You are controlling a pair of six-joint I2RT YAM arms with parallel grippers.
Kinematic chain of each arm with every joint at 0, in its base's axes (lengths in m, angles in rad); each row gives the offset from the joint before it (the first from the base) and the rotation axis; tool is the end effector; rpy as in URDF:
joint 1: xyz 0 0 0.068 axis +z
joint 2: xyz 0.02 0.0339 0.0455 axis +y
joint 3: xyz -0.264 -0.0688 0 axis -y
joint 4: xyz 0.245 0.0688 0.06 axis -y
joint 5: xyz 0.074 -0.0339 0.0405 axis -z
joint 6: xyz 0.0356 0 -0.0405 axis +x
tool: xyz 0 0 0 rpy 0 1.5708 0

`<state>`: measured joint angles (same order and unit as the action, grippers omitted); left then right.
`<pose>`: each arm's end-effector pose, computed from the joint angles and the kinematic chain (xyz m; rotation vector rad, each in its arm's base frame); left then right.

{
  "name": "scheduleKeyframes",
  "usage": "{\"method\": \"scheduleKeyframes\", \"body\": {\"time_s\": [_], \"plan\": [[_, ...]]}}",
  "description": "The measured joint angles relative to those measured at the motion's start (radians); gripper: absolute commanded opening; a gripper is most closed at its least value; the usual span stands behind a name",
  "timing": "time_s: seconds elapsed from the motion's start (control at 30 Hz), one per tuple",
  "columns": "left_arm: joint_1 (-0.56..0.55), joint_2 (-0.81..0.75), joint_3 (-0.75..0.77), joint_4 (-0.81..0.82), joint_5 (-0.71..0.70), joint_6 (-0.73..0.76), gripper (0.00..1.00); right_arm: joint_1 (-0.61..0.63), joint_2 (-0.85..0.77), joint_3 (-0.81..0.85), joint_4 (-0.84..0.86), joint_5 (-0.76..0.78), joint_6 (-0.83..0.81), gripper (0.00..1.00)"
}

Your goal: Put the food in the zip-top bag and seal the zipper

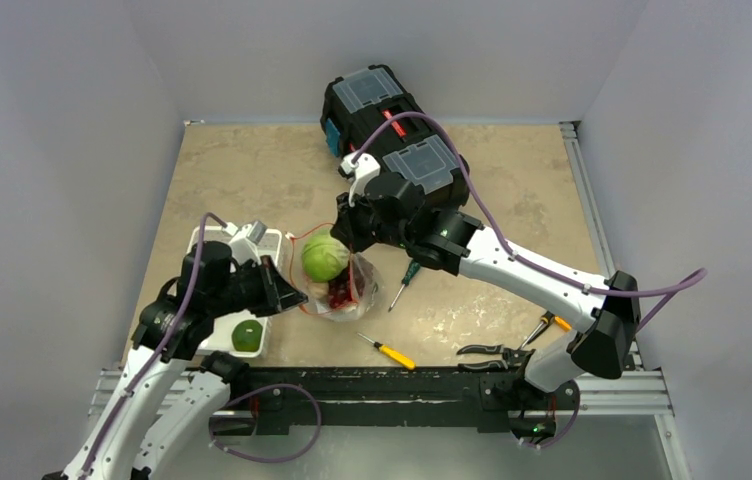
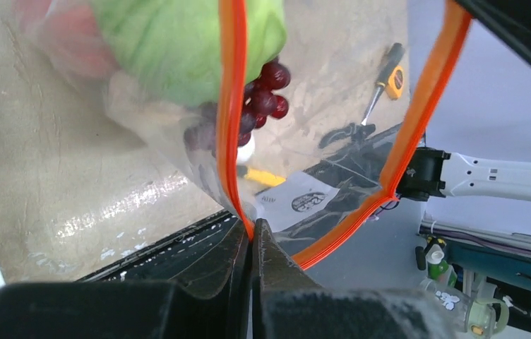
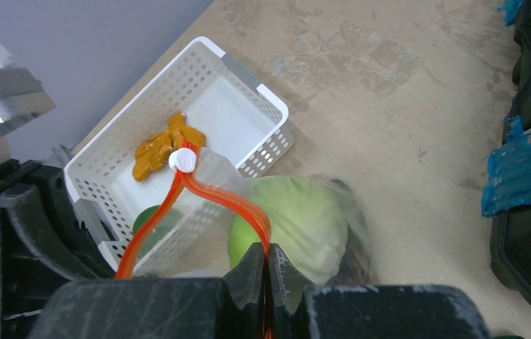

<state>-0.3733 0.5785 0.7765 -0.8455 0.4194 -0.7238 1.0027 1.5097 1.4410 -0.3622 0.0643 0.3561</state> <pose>0.0993 -0.0545 0.3006 -0.1650 2.3619 -1.0384 0.1913 0.2954 0.3743 -0.6241 1.9986 0.7906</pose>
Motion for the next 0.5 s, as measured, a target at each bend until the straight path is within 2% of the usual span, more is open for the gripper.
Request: {"method": "scheduleKeyframes", "body": {"time_s": [0.07, 0.23, 0.33, 0.5], "plan": [[0.0, -0.002, 0.024, -0.013, 0.0, 0.006, 0.2, 0.0, 0.0, 0.0, 0.0, 0.004, -0.003, 0.0], [0.0, 0.0, 0.127, -0.065, -0.042, 0.054, 0.53, 0.0, 0.0, 0.0, -0.006, 0.006, -0.01, 0.0], [0.0, -0.011, 0.154, -0.119, -0.114, 0.074, 0.66, 0.0, 0.0, 0.0, -0.008, 0.006, -0.01, 0.0], [0.0, -0.069, 0.233, -0.237, -0.287, 0.124, 0.8, 0.0, 0.0, -0.003, -0.008, 0.011, -0.01, 0.0]]}}
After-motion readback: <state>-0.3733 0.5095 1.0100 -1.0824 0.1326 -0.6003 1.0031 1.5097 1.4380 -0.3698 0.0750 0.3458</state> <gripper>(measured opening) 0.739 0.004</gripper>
